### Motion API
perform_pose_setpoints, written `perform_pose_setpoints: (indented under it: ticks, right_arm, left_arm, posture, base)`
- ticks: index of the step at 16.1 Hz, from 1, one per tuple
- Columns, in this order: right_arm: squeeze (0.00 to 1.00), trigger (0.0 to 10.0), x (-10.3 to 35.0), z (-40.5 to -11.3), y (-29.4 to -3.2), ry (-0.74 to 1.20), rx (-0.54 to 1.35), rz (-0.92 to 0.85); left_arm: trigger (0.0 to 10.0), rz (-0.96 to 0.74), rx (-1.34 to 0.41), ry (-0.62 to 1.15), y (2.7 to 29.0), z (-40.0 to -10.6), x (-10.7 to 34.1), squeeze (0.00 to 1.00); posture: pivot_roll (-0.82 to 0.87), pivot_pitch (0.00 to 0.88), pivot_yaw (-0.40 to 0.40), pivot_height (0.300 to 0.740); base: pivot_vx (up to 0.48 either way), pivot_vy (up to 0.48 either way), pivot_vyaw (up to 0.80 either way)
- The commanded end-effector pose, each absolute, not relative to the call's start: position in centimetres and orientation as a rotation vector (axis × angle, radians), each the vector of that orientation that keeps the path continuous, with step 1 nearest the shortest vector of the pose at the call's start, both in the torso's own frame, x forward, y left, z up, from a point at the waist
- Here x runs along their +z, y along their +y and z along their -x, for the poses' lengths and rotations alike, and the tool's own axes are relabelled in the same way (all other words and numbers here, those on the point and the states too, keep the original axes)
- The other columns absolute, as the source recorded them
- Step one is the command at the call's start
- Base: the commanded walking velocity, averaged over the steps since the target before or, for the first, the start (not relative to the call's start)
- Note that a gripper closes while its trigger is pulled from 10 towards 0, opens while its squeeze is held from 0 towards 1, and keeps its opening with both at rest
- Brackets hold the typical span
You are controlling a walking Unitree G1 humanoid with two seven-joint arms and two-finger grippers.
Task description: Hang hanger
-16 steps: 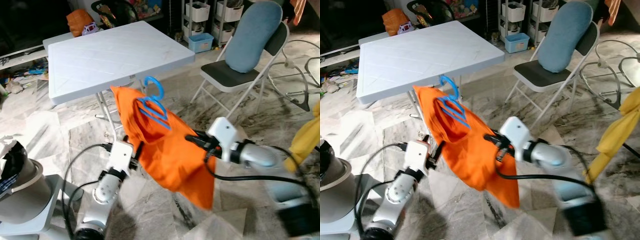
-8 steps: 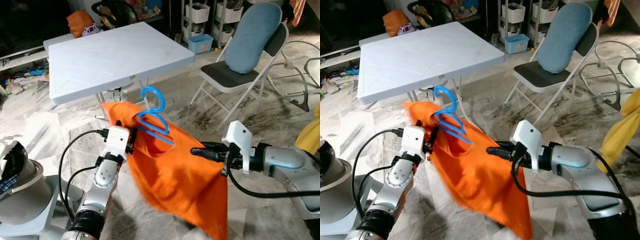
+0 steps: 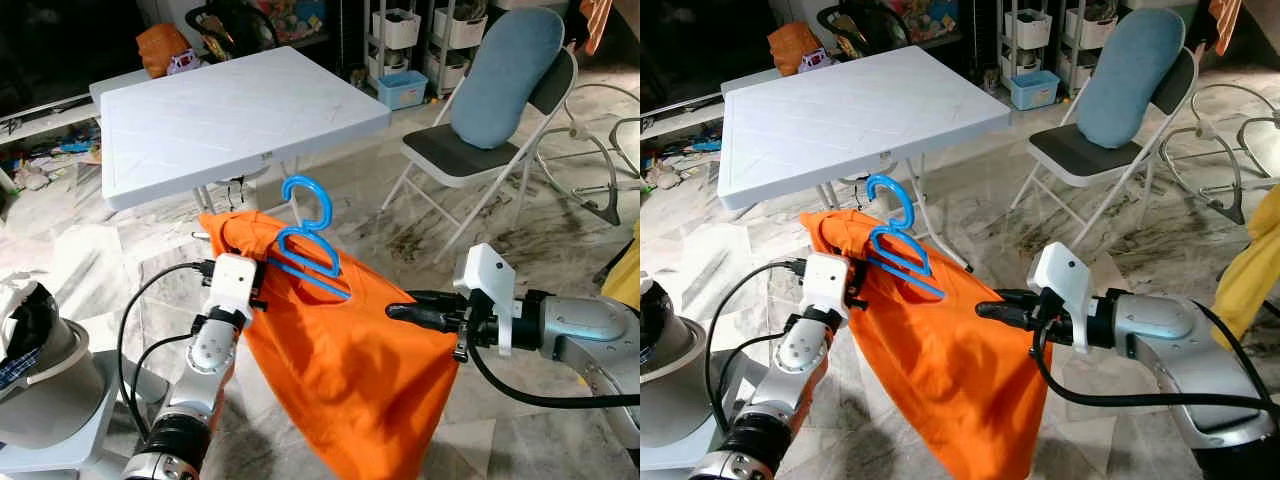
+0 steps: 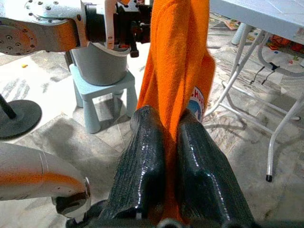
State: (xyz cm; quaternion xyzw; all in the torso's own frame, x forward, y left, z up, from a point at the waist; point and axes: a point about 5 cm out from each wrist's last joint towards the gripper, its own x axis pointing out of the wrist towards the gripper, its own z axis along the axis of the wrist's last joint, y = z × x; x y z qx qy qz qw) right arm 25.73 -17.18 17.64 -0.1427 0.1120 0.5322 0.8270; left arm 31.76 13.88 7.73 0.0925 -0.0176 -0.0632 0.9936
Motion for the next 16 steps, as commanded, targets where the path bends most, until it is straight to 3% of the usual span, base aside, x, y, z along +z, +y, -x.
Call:
perform_pose_setpoints:
  ticks: [1,10,12,15,16]
  right_arm:
    - [0.00,10.0,19.2,-25.3,-16.6,0.164,1.183,0.318]
    - [0.00,10.0,17.6,-26.2,-18.1,0.240,1.103,0.493]
    - [0.00,10.0,17.1,-26.6,-19.3,0.271,1.064,0.587]
    - [0.00,10.0,17.4,-27.0,-24.4,0.372,0.999,0.797]
    - [0.00,10.0,17.5,-27.1,-24.9,0.383,0.991,0.816]
  left_arm:
    - [0.0,-0.184,-0.101,-0.045,14.7,-32.1,8.1,0.00]
    - [0.0,-0.212,0.009,-0.036,17.0,-31.8,7.9,0.00]
    - [0.0,-0.209,0.007,-0.037,17.0,-31.8,8.0,0.00]
    - [0.0,-0.201,-0.002,-0.044,17.4,-31.7,8.4,0.00]
    - [0.0,-0.199,-0.005,-0.042,17.5,-31.7,8.4,0.00]
  posture:
    - [-0.14,0.000,0.121,0.740]
    - [-0.13,0.000,0.112,0.740]
    - [-0.13,0.000,0.112,0.740]
    - [-0.13,0.000,0.114,0.740]
    - [-0.13,0.000,0.114,0.740]
  base:
    - [0.000,0.000,0.00]
    - [0.000,0.000,0.00]
    - [0.000,0.000,0.00]
    - [0.000,0.000,0.00]
    - [0.000,0.000,0.00]
